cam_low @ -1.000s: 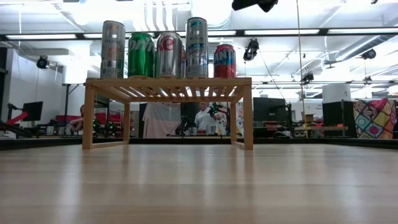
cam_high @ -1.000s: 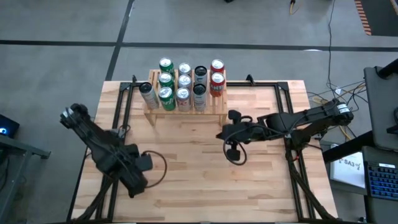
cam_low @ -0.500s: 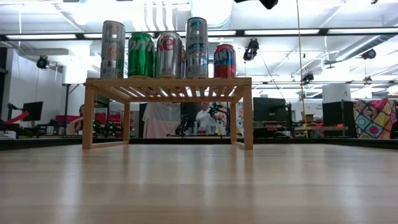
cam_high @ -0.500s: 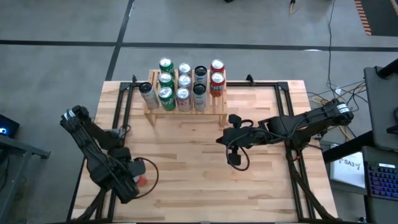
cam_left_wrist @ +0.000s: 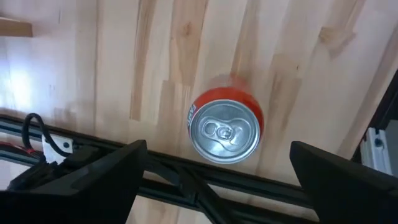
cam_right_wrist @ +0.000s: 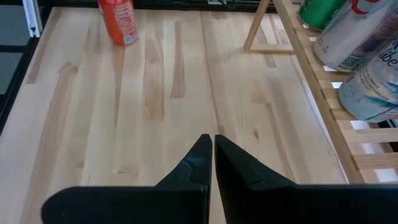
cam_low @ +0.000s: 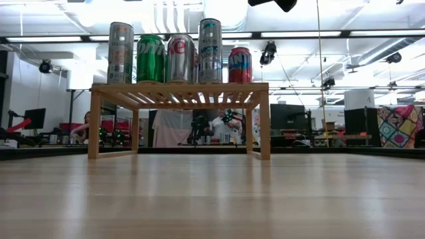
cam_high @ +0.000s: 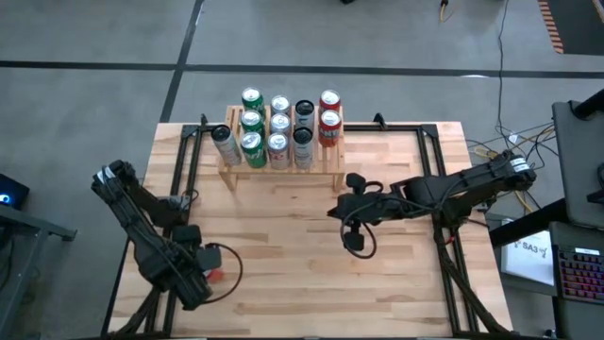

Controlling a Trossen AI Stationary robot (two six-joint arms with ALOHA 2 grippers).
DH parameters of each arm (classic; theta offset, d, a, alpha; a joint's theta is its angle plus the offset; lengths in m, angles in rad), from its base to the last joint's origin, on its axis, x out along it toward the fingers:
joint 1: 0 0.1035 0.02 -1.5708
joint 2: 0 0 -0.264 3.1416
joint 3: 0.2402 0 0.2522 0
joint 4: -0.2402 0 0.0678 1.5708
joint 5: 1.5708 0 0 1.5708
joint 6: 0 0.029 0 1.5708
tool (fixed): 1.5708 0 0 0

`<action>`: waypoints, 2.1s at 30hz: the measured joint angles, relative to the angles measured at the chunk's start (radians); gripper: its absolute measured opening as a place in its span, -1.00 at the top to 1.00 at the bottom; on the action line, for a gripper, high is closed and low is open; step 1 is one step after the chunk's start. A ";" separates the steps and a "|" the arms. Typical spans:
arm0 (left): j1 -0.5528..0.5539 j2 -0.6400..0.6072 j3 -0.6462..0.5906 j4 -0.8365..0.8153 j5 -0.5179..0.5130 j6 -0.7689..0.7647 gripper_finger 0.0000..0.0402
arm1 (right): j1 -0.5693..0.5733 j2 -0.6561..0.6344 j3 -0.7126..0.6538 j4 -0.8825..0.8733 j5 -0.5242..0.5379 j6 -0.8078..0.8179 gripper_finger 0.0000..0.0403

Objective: Place canned beverage on shelf
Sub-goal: Put the orange soda can on the shelf

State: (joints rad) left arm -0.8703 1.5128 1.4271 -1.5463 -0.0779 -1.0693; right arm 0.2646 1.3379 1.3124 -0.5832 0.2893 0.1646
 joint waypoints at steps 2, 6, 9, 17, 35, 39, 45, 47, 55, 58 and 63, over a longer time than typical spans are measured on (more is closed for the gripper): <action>-0.002 -0.001 -0.004 0.000 -0.007 0.002 -0.87 | 0.000 0.004 0.000 0.000 0.000 0.000 0.95; -0.004 -0.001 -0.023 0.002 -0.018 0.002 -0.86 | 0.000 0.005 -0.001 0.000 0.000 0.000 0.95; -0.010 -0.003 -0.047 0.011 -0.017 0.002 -0.86 | 0.000 0.005 -0.001 -0.001 0.000 0.000 0.95; -0.030 -0.003 -0.076 0.047 -0.017 -0.008 -0.86 | 0.000 0.005 0.000 -0.001 0.000 0.000 0.95; -0.056 -0.009 -0.204 0.138 -0.016 -0.055 -0.85 | 0.000 0.005 0.000 -0.001 0.000 0.001 0.95; -0.056 -0.010 -0.224 0.170 -0.016 -0.054 -0.85 | 0.000 0.005 -0.001 -0.001 0.000 0.010 0.95; -0.056 -0.010 -0.263 0.230 -0.017 -0.055 -0.85 | 0.000 0.005 0.000 -0.001 0.000 0.011 0.95; -0.056 -0.010 -0.284 0.250 -0.016 -0.057 -0.85 | 0.000 0.005 -0.003 0.000 0.000 0.011 0.95; -0.056 -0.010 -0.355 0.311 -0.018 -0.058 -0.85 | 0.000 0.005 -0.007 -0.001 0.000 0.012 0.95; -0.056 -0.010 -0.376 0.342 -0.018 -0.058 -0.84 | 0.000 0.005 -0.007 -0.001 0.001 0.012 0.95; -0.056 -0.010 -0.379 0.348 -0.018 -0.058 -0.70 | 0.000 0.005 -0.007 0.002 0.001 0.012 0.95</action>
State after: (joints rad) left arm -0.9268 1.5032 1.0485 -1.1979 -0.0959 -1.1270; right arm 0.2642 1.3430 1.3052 -0.5810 0.2900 0.1764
